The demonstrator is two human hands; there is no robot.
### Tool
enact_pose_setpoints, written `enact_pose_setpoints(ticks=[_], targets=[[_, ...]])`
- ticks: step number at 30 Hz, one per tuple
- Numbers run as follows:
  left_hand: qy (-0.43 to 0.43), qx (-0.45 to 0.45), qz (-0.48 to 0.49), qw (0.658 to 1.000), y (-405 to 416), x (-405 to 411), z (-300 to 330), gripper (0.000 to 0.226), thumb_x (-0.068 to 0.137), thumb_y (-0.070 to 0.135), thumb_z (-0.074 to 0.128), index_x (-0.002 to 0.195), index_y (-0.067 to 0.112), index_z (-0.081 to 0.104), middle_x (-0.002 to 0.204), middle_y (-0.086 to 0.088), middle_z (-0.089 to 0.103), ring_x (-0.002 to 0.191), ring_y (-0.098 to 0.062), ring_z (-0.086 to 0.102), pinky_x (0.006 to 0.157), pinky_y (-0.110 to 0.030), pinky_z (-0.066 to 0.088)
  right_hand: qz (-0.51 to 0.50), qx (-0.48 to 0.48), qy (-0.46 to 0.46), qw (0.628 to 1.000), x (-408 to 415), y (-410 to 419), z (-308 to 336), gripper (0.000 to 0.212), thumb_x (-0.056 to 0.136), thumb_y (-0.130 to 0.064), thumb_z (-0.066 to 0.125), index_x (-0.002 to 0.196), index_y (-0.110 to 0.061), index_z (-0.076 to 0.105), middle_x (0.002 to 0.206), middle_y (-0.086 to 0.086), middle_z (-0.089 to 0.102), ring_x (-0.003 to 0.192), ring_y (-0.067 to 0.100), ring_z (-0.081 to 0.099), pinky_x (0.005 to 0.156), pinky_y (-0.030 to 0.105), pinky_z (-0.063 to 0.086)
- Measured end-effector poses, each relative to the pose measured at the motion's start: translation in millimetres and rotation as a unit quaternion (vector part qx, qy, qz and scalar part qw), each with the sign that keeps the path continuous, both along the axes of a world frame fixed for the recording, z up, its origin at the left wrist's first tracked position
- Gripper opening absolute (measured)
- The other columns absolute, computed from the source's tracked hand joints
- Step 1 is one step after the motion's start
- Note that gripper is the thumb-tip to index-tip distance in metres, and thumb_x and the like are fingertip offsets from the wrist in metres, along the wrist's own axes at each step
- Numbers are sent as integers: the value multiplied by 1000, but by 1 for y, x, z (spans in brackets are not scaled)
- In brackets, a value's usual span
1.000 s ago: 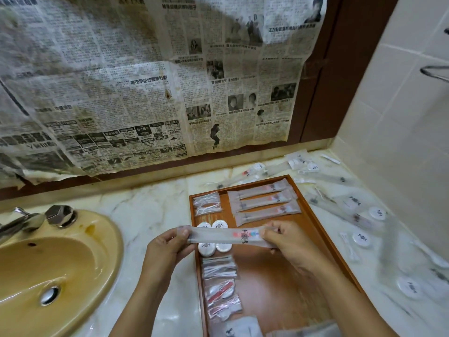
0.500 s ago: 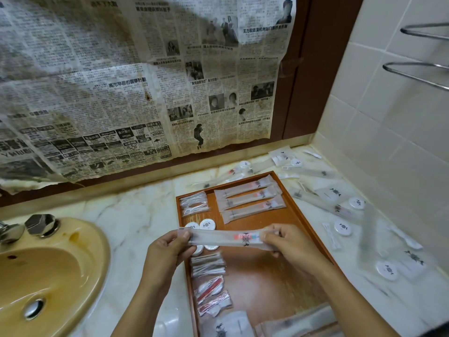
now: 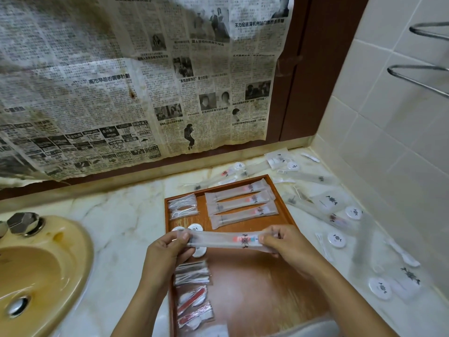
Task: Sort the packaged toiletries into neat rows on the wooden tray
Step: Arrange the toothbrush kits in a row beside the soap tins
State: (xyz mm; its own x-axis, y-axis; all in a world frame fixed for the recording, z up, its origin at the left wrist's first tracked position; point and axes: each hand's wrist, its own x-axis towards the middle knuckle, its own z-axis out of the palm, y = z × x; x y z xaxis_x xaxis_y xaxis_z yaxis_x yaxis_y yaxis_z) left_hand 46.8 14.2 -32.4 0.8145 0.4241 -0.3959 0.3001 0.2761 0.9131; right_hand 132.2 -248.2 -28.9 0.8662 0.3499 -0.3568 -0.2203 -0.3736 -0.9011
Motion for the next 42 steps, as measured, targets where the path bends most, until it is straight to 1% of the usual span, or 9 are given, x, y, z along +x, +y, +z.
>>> enact_pose_setpoints(ticks=[6,11,15,19,25,28,31,38,42], targets=[[14,21,12,1000,-15,12,-4,16,91,18,66,98,8,76,92,-14,76,85,-24,74,76,-27,61,14,-5,14,1000,19,-13,-3,14,92,-23,65,85,-16,75,78,-2,71,63,4,56,58,19,44],[45,156,3,987,-20,23,-15,11,90,16,68,85,15,77,78,-6,76,77,-26,73,76,-36,58,30,-32,17,999,39,-25,-7,11,91,-22,66,88,-17,75,73,-6,67,56,1,55,56,17,42],[60,328,-30,942,-28,32,-21,12,86,18,73,76,22,76,69,10,72,69,-1,65,61,-10,44,33,-110,-59,992,59,-34,-14,15,89,-19,66,78,-27,72,68,-13,66,61,-5,59,56,8,40],[119,410,-57,903,-37,42,-33,4,84,29,75,84,28,71,71,11,68,68,-4,64,63,-26,53,39,-190,-130,972,76,-37,-28,22,86,-11,65,75,-30,65,63,-15,55,58,-3,50,50,7,38],[139,549,-76,821,-53,56,-39,20,83,35,73,99,32,63,79,9,66,79,-14,64,65,-27,48,31,-275,-185,943,88,-35,-45,17,86,-19,64,99,-29,68,76,-11,64,71,6,61,66,28,54],[118,607,-87,781,-55,62,-39,20,85,35,70,103,28,64,89,4,70,83,-18,63,62,-25,37,34,-282,-213,935,90,-32,-45,20,85,-19,63,103,-28,67,82,-10,64,76,10,63,68,32,54],[112,636,-90,758,-54,62,-45,23,82,34,73,102,26,65,90,1,70,83,-20,62,63,-29,42,27,-289,-251,923,88,-32,-49,25,84,-17,64,107,-26,66,92,-8,64,80,12,62,67,31,53],[63,617,-48,783,-89,32,-74,29,89,17,65,118,19,66,118,-2,62,103,-23,59,85,-36,51,30,-248,-370,895,44,-22,-70,38,82,-12,65,118,-23,64,119,-7,56,111,15,52,93,32,47],[56,619,-41,783,-124,22,-96,42,89,19,55,129,7,61,136,-10,57,120,-27,58,97,-43,50,53,-241,-386,889,19,-13,-99,50,83,-21,55,133,-19,57,142,-2,52,135,17,43,111,24,25]])
